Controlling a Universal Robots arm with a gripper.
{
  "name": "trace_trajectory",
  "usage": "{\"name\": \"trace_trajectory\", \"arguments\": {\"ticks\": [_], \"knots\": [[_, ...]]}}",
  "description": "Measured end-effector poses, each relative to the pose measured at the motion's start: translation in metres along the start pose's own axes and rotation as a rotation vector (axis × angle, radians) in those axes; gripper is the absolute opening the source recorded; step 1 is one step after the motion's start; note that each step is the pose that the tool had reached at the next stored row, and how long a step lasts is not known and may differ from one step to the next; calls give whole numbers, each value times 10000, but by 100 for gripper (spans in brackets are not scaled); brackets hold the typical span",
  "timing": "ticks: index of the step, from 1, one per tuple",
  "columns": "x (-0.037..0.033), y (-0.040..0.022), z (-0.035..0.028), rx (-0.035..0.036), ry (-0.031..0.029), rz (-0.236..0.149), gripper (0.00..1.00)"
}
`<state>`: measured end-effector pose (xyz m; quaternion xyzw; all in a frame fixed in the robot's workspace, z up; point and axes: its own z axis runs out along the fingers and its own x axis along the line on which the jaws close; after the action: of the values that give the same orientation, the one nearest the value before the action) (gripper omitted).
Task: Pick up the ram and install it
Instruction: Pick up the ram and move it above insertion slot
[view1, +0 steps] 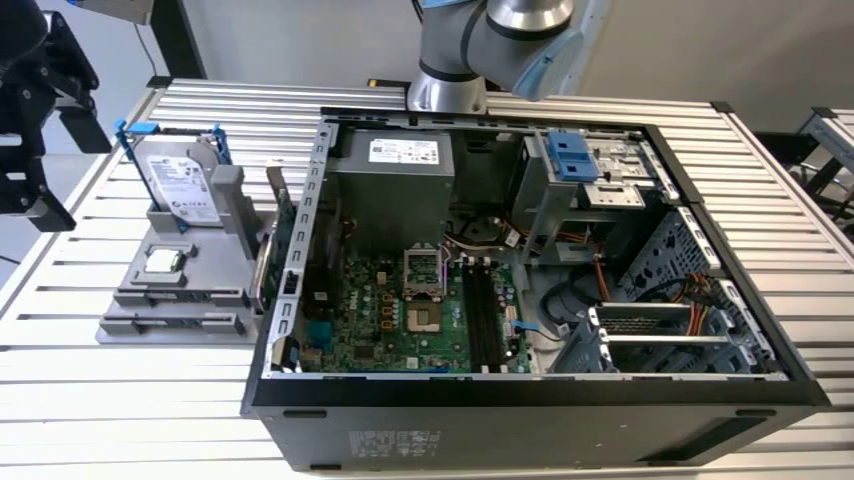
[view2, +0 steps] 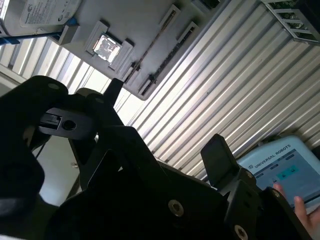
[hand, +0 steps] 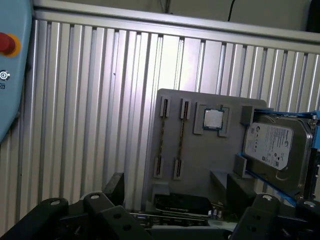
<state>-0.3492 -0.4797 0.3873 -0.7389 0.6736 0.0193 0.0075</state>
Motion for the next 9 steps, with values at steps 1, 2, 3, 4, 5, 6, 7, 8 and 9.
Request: {"name": "trace_trajectory", "arguments": {"ticks": [1,2,3,4,5,6,7,8,9], "knots": [[0,0,0,0,0,1,0],[0,0,0,0,0,1,0],[0,0,0,0,0,0,0],[0,0,0,0,0,1,100],[0,0,0,0,0,0,100],[0,0,0,0,0,1,100],[0,0,0,0,0,1,100],[0,0,0,0,0,1,100],[0,0,0,0,0,1,100]]}}
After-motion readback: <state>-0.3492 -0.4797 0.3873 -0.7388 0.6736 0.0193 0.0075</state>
